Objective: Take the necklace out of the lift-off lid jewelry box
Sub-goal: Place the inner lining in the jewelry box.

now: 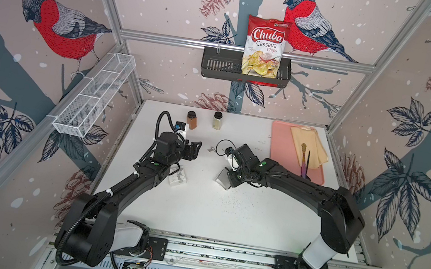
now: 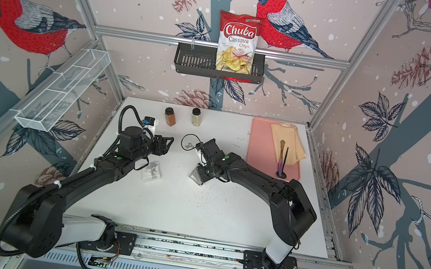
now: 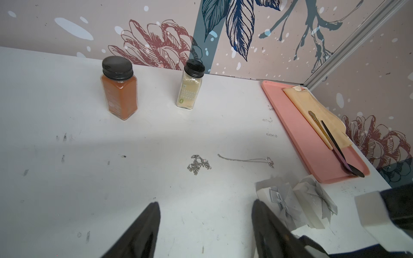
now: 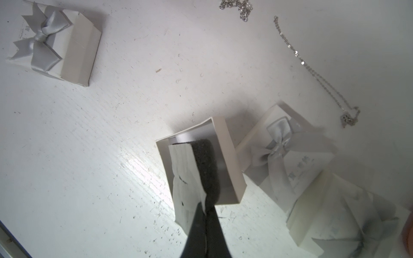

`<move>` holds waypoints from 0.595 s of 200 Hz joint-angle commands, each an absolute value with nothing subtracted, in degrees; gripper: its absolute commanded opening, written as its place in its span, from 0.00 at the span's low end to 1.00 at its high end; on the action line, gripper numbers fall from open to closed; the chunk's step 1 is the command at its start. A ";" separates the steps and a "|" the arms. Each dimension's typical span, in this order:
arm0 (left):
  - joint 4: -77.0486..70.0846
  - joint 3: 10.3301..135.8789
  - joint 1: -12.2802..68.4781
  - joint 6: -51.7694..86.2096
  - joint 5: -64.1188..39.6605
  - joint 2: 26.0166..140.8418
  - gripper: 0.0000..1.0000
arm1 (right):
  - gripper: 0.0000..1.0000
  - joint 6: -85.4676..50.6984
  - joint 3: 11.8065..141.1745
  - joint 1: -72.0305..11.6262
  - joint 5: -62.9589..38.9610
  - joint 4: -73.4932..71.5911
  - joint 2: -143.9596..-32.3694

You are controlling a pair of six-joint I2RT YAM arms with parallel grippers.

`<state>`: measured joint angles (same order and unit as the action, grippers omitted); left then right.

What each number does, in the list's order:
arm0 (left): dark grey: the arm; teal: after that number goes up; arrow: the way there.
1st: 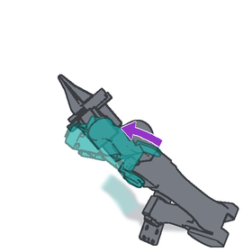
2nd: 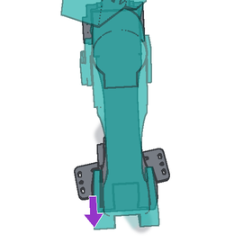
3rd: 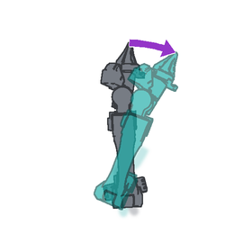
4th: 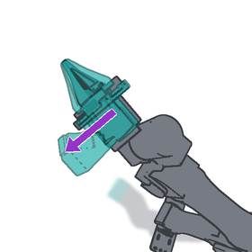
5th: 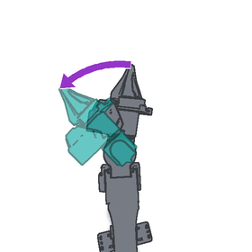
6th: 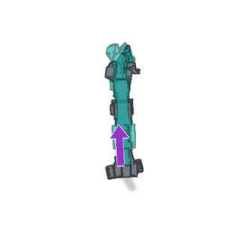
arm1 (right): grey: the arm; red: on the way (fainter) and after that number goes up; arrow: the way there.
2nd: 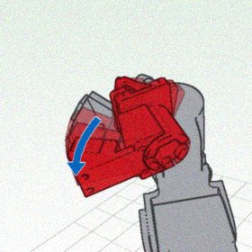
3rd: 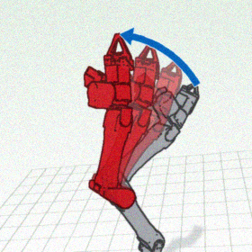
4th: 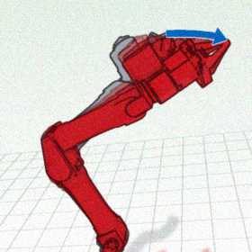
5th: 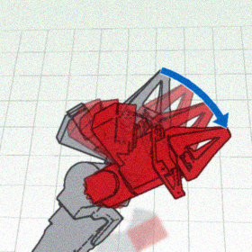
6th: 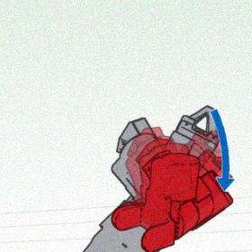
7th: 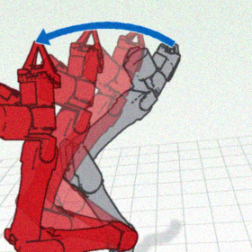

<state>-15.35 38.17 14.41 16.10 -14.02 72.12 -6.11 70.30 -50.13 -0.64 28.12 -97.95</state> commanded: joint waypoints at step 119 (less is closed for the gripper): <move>-23.29 32.93 14.41 16.15 -31.24 77.51 0.58 | 0.00 -2.91 70.49 -50.91 1.55 23.77 -98.87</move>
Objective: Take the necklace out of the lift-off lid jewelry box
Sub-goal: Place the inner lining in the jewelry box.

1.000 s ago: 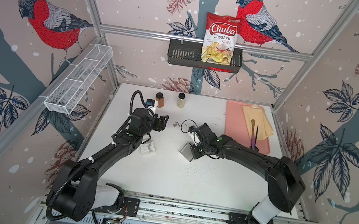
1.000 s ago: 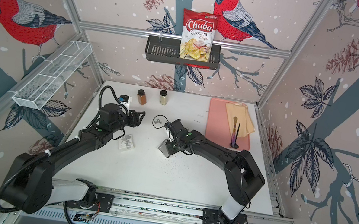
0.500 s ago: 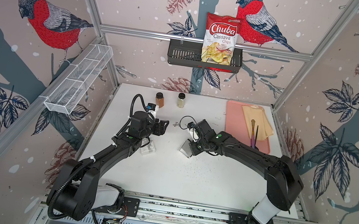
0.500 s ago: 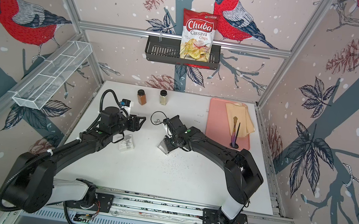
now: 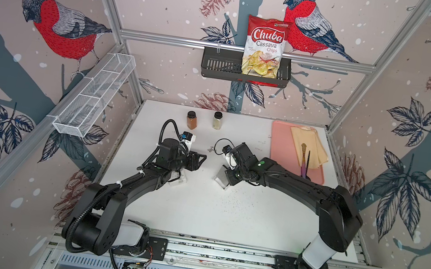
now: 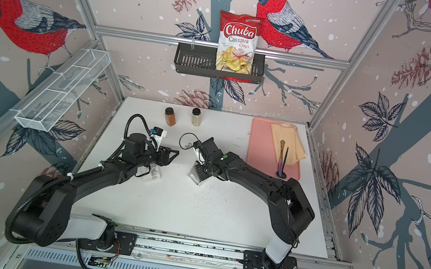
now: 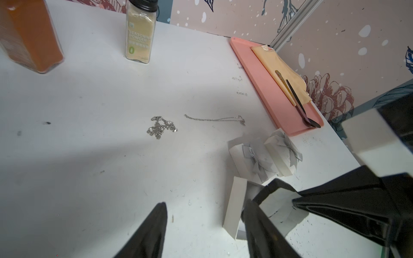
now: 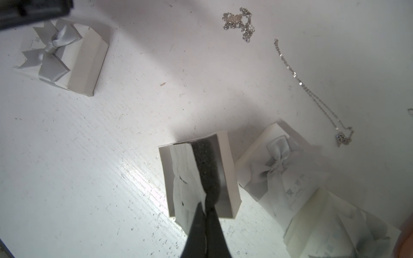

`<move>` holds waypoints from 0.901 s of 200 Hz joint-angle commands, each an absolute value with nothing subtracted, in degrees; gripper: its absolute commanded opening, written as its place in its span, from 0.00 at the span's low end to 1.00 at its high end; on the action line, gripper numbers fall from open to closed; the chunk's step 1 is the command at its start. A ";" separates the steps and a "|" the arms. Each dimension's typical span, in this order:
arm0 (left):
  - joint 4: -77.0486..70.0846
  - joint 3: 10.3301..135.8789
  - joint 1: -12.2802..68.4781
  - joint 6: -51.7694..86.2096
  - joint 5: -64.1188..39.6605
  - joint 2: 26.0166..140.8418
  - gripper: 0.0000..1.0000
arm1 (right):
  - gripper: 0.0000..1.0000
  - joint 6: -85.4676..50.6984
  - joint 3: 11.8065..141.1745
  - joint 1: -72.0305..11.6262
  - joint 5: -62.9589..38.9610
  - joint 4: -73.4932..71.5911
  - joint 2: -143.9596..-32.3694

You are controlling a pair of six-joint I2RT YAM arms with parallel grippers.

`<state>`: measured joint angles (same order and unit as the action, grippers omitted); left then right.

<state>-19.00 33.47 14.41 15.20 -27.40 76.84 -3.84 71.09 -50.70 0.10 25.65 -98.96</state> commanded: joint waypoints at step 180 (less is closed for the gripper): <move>-22.79 32.58 20.39 17.32 -32.39 87.51 0.52 | 0.00 -12.15 63.63 -53.92 4.91 10.24 -101.62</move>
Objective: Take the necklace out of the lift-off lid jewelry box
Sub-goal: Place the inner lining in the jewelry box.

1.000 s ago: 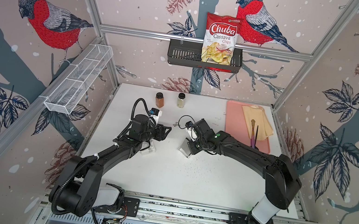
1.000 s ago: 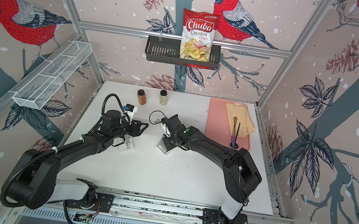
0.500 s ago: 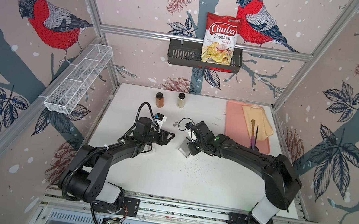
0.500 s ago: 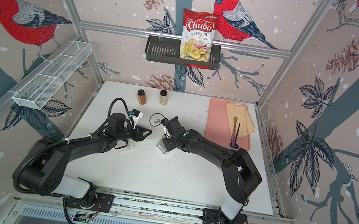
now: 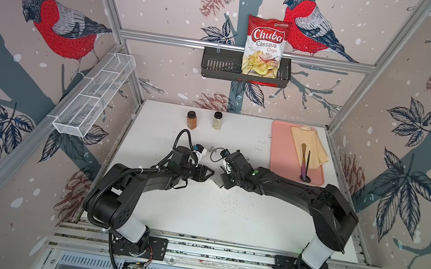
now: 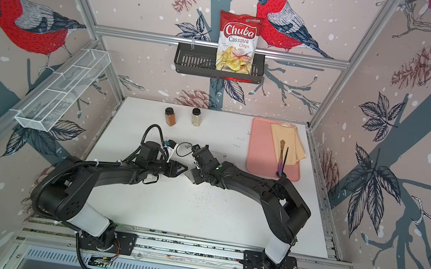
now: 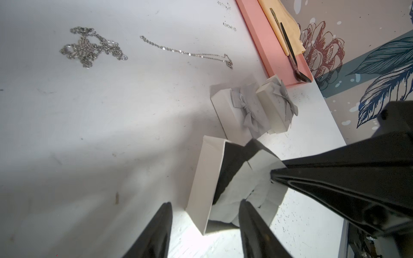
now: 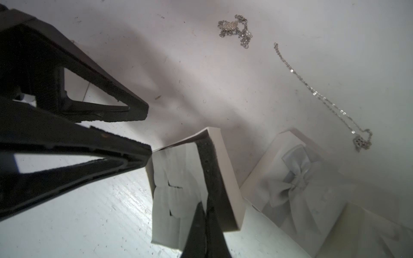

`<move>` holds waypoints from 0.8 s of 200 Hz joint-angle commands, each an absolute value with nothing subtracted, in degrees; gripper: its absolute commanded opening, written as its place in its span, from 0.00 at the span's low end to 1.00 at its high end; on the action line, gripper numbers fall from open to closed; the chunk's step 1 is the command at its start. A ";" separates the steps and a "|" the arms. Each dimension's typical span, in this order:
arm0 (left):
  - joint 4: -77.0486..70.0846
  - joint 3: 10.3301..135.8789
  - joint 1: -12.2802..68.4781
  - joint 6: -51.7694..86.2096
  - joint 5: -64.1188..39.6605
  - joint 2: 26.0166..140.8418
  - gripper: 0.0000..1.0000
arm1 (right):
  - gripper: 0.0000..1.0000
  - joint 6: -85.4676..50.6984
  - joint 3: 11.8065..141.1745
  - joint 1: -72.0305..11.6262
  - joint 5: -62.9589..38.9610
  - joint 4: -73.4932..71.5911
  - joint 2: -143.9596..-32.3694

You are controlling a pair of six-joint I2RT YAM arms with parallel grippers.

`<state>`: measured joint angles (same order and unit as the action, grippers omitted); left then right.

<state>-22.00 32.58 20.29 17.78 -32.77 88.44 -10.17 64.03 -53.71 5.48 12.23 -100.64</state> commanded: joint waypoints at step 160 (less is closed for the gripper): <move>-18.17 30.90 17.70 15.71 -33.18 74.64 0.52 | 0.00 -15.47 64.13 -54.22 4.52 7.69 -107.29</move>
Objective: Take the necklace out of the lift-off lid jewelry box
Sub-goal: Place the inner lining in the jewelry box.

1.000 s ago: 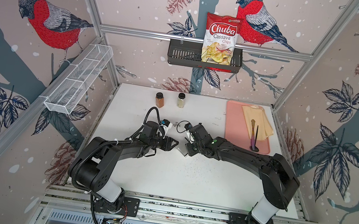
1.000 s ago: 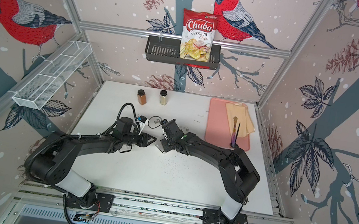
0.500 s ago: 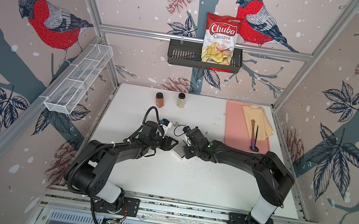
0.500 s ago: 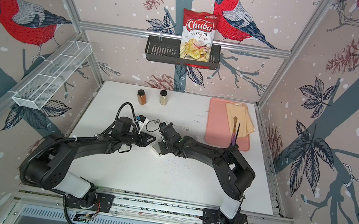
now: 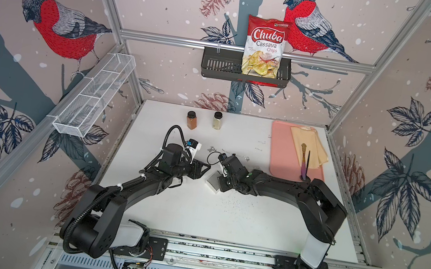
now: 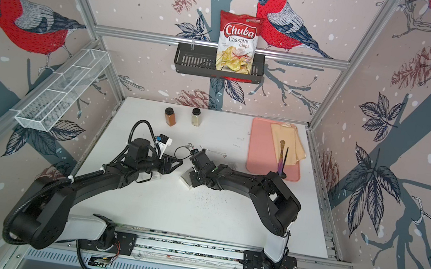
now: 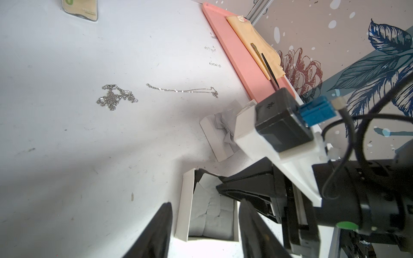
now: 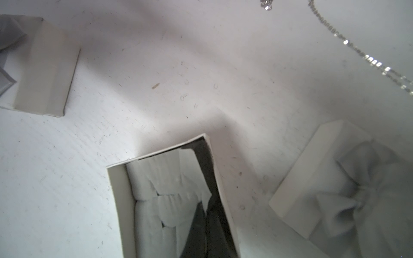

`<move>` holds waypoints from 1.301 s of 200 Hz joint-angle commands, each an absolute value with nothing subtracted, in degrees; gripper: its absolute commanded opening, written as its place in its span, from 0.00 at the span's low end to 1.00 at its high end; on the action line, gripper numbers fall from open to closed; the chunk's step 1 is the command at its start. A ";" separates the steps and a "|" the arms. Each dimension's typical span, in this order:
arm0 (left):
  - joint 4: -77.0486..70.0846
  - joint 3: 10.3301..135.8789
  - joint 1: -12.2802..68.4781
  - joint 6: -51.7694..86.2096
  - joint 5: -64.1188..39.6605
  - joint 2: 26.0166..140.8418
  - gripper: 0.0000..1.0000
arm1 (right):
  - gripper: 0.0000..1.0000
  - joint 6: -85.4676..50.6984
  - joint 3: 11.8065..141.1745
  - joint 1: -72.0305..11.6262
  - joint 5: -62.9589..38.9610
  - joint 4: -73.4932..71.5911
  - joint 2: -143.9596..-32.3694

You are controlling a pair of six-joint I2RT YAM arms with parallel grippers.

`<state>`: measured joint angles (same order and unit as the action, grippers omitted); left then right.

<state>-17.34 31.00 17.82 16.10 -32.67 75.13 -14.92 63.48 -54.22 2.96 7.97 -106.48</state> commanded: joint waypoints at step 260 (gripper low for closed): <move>-19.92 27.25 17.19 17.93 -20.57 59.27 0.62 | 0.10 -17.06 71.59 -52.08 0.09 13.27 -114.82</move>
<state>-17.80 27.53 17.32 17.17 -22.28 60.51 -16.45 71.77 -51.96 1.89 11.31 -114.41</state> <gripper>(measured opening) 0.620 0.101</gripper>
